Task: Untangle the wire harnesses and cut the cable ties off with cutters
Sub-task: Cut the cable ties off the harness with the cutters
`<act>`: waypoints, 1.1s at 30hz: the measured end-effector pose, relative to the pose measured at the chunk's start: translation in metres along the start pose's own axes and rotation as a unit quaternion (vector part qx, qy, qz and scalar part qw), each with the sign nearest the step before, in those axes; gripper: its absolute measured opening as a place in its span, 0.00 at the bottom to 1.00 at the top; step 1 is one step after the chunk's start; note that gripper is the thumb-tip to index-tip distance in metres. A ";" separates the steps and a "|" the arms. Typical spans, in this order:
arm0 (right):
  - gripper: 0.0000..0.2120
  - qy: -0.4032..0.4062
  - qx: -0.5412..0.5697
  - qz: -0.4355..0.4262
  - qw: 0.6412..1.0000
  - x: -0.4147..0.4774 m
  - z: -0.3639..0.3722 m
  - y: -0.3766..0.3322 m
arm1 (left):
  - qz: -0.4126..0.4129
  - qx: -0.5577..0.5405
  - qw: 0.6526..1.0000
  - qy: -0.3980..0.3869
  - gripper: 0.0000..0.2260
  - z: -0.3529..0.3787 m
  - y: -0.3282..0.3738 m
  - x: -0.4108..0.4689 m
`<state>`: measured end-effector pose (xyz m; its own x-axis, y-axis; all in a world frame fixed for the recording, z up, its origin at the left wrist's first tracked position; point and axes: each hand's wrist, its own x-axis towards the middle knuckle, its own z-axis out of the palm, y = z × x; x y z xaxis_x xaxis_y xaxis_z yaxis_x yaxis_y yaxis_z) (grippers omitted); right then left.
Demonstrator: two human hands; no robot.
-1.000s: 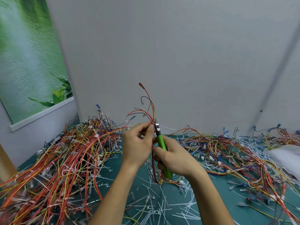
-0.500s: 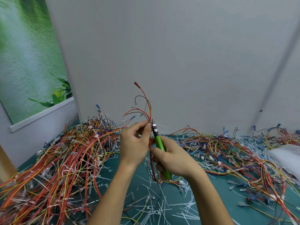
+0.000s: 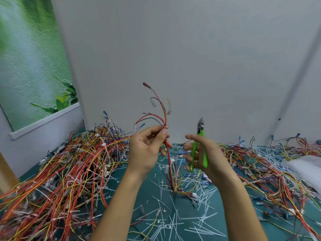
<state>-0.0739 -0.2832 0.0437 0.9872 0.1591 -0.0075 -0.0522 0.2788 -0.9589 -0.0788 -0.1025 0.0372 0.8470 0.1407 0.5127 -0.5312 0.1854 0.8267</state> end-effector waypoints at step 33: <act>0.17 -0.222 -0.095 -0.099 0.965 -0.017 0.033 0.010 | -0.251 -0.591 0.759 -0.103 0.08 -0.009 0.036 -0.002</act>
<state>-0.0963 -0.2522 0.0433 0.8114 0.5223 0.2622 0.2003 0.1729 -0.9644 -0.1000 -0.0875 0.0640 0.8701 -0.3685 0.3273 0.3149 0.9265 0.2059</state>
